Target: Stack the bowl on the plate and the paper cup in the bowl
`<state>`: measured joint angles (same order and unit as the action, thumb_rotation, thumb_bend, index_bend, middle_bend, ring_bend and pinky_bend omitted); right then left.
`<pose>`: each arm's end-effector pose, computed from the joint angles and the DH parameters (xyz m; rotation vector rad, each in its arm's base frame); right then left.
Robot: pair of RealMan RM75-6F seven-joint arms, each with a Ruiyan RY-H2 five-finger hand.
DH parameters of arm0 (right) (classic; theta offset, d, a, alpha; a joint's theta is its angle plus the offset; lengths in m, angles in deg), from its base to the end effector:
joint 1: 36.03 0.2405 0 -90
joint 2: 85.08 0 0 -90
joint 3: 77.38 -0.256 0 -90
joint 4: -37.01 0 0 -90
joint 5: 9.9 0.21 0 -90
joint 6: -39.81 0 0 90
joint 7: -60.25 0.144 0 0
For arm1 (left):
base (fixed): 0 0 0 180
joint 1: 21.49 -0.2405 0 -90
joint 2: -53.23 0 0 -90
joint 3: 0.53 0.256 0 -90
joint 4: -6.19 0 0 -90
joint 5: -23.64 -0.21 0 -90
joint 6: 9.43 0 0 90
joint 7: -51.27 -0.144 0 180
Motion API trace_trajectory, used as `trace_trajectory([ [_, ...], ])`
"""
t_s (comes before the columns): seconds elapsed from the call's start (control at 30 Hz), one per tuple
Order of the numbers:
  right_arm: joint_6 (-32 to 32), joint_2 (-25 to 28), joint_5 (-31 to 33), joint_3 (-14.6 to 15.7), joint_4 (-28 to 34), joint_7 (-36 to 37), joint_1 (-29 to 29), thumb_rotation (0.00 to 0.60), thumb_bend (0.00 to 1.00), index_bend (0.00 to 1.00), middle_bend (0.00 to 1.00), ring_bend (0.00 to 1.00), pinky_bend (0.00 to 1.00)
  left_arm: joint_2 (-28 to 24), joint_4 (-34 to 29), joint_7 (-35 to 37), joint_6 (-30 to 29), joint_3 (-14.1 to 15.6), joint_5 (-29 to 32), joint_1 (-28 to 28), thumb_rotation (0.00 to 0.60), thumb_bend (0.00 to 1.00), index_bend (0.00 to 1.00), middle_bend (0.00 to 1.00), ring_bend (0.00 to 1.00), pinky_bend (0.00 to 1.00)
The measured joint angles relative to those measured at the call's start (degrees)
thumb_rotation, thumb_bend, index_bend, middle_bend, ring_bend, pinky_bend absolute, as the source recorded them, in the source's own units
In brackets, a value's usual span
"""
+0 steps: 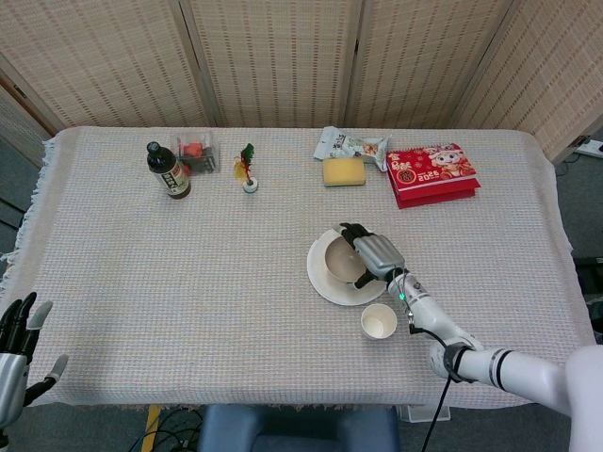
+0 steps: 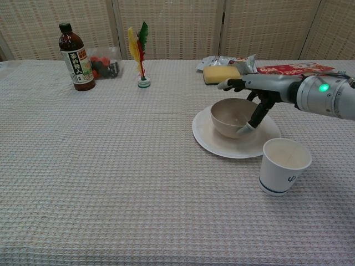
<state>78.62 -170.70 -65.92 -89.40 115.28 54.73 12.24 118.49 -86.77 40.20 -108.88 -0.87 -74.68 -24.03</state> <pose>-0.1585 -0.3831 -0.0133 1.8655 -1.2709 0.8511 -0.2882 0.1290 0.1677 -1.4014 -0.6298 -0.9300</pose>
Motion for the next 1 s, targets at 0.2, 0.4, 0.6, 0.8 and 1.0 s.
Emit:
trace_trajectory([
  [0.2,-0.25,4.35,1.02,0.4,4.14,-1.37,0.14,0.6,0.03,0.0,0.0,0.0,0.0,0.1,0.04,-0.21,0.28,-0.17,0.38,0.04,0.6,0.31,0.0,0.0,0.0,0.26],
  [0.4,0.34,10.62,0.72,0.79,11.24,-1.85,-0.62,0.6,0.03,0.0,0.0,0.0,0.0,0.35,0.05,-0.87,0.4,-0.27,0.43,0.07,0.6,0.31,0.0,0.0,0.0,0.26],
  [0.6,3.35,20.0,-4.41,1.35,21.84,-1.13,-3.44,0.6,0.03,0.0,0.0,0.0,0.0,0.95,0.06,-2.23,1.38,-0.37,0.84,0.38,0.6,0.31,0.0,0.0,0.0,0.26],
  [0.8,3.06,29.66,-11.23,2.64,30.73,3.05,-6.16,0.6,0.03,0.0,0.0,0.0,0.0,1.94,-0.09,-4.59,2.56,-0.07,0.5,0.77,0.6,0.31,0.0,0.0,0.0,0.26],
  [1.0,0.18,33.14,-18.84,6.14,33.96,5.16,-7.68,0.6,0.03,0.0,0.0,0.0,0.0,2.56,0.26,-5.26,3.87,-0.24,0.72,1.55,0.6,0.31,0.0,0.0,0.0,0.26],
])
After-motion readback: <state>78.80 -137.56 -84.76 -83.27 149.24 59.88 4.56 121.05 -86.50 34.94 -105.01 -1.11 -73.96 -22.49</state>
